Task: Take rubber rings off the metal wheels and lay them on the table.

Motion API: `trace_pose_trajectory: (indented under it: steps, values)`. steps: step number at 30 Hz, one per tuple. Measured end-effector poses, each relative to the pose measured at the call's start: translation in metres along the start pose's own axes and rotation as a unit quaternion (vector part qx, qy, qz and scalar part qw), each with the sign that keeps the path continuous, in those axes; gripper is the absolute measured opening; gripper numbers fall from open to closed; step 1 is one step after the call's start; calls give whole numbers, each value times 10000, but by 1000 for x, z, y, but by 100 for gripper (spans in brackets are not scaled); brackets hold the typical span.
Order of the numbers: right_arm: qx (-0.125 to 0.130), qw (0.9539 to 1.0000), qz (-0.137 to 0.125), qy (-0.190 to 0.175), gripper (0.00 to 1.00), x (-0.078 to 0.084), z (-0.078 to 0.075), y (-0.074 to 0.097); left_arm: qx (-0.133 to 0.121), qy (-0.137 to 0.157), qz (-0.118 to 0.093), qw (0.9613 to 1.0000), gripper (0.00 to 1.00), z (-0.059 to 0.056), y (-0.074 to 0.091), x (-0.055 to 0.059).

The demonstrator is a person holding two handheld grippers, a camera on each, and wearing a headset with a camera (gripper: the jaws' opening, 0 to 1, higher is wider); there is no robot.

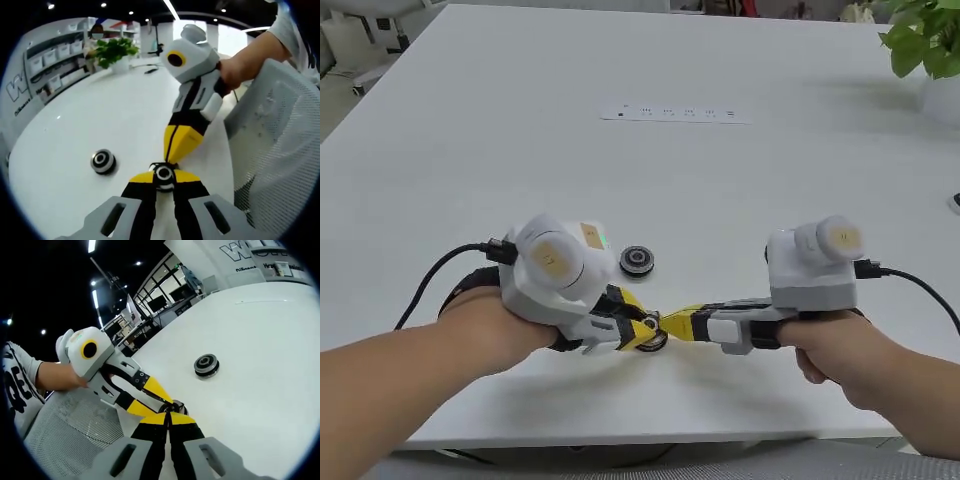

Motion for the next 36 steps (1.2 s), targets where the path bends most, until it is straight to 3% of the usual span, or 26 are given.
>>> trace_pose_trajectory:
  steps: [8, 12, 13, 14, 15, 20, 36]
  values:
    - [-90, 10000, -12, 6, 0, -1, 4, 0, -1, 4, -5, 10000, 12, 0, 0, 0]
    - [-251, 9997, -41, 38, 0, -2, 12, -1, 0, 2, -9, 10000, 12, 0, 0, 0]
    - [-627, 9978, -196, -88, 0, -8, 25, -2, -3, 3, -13, 10000, 12, 0, 0, 0]
    - [-369, 9993, -91, -2, 0, -6, 17, -1, -7, 7, -13, 10000, 12, 0, 0, 0]
    - [-305, 9993, -50, 207, 0, -5, 15, -1, -6, 0, -16, 10000, 12, 0, 0, 0]
    - [-234, 9997, -85, 12, 0, -4, 9, 1, -7, 6, -57, 10000, 12, 0, 0, 0]
    - [-160, 9998, -28, 92, 0, -6, 8, 0, 166, -93, -55, 9998, 17, 2, 8, 2]
Point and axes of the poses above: the centre of the closed fingertips' face, and the gripper's own axes: y roughly backward along the fingers, z roughly to its left, x roughly out of its underside, the point moved 2 cm from there along y, roughly backward along the fingers, and after that the axes turned 9 degrees about -y, right-handed, at the moved point
